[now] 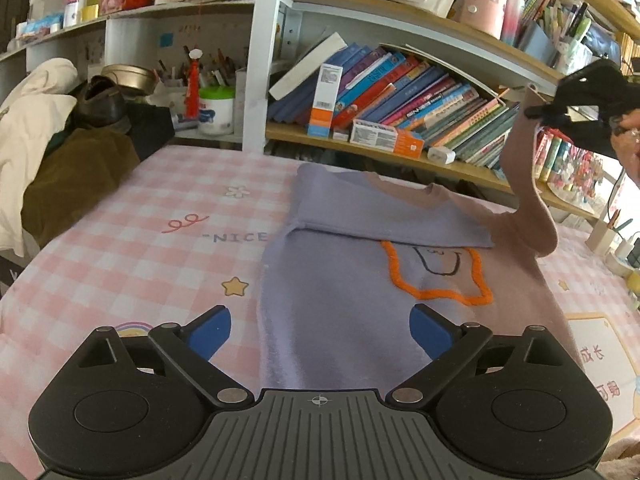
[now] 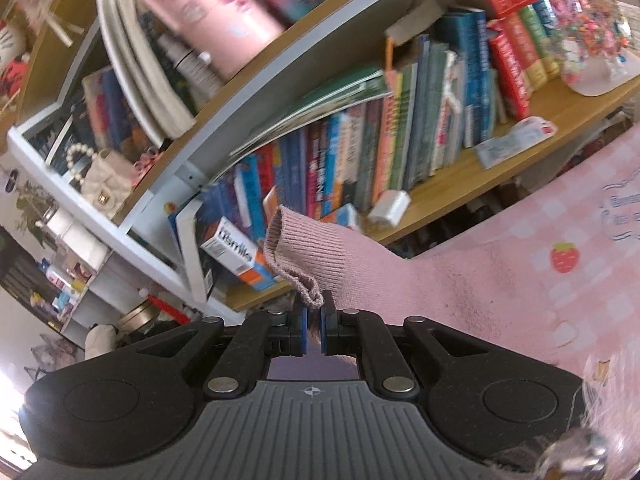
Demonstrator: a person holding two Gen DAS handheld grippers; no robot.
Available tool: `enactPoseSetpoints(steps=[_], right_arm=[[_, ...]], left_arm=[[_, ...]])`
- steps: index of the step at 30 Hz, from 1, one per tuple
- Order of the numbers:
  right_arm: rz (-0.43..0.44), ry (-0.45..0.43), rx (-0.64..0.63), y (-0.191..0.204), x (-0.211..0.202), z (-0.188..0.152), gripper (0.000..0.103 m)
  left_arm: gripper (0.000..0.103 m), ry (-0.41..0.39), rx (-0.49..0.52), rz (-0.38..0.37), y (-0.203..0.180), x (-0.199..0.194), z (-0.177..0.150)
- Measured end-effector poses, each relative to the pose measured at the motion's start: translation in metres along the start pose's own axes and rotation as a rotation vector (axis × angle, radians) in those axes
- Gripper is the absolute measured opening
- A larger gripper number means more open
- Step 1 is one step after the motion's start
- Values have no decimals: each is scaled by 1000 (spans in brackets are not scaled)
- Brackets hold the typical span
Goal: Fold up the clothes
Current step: 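Lift the pink sleeve with the right gripper toward the sweater body, then lay the pink sleeve across the sweater body and open the right gripper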
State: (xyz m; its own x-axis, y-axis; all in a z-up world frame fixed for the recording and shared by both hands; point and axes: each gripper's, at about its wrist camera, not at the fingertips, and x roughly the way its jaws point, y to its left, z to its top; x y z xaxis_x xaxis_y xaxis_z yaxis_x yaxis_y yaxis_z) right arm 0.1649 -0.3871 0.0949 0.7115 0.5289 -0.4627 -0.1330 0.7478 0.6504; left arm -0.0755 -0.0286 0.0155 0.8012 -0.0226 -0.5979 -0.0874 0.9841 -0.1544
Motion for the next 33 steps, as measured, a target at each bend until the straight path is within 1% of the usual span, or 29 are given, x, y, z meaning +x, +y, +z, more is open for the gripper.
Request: enactPoseSetpoints(steps=[9,16,19,25,27,29,30,31,33], right_arm=[[0,7,-6,-2,0,-3,6],[0,12,-11,-3,-1,-5,6],[0,15,-13,-3,-1,-5,6],[0,19,-18,-4,-1,-7,7],[0,21,-19,-5,-1,-8,11],[0,22,-20,-5,-2,-8,25],[0,23,-21,-5,-2,-9,44],[0,24,-22,-6,-2,-9,49],[0,25,-23,-6,-2,-10,49]], left_arm=[[98,0,-8,-8,21,1,2],[98,16,12,-11,27,1,1],[98,22,22,-1,29,-1,0],[98,39,1,38,40,-3,-2],[98,41,-7,47,43,-4,-2],[98,42,-10,53,45,-4,-3],[98,41,-11,54,45,-4,-3],[98,40,-13,55,45,-4,-2],[98,35,-17,54,46,-4,-2]])
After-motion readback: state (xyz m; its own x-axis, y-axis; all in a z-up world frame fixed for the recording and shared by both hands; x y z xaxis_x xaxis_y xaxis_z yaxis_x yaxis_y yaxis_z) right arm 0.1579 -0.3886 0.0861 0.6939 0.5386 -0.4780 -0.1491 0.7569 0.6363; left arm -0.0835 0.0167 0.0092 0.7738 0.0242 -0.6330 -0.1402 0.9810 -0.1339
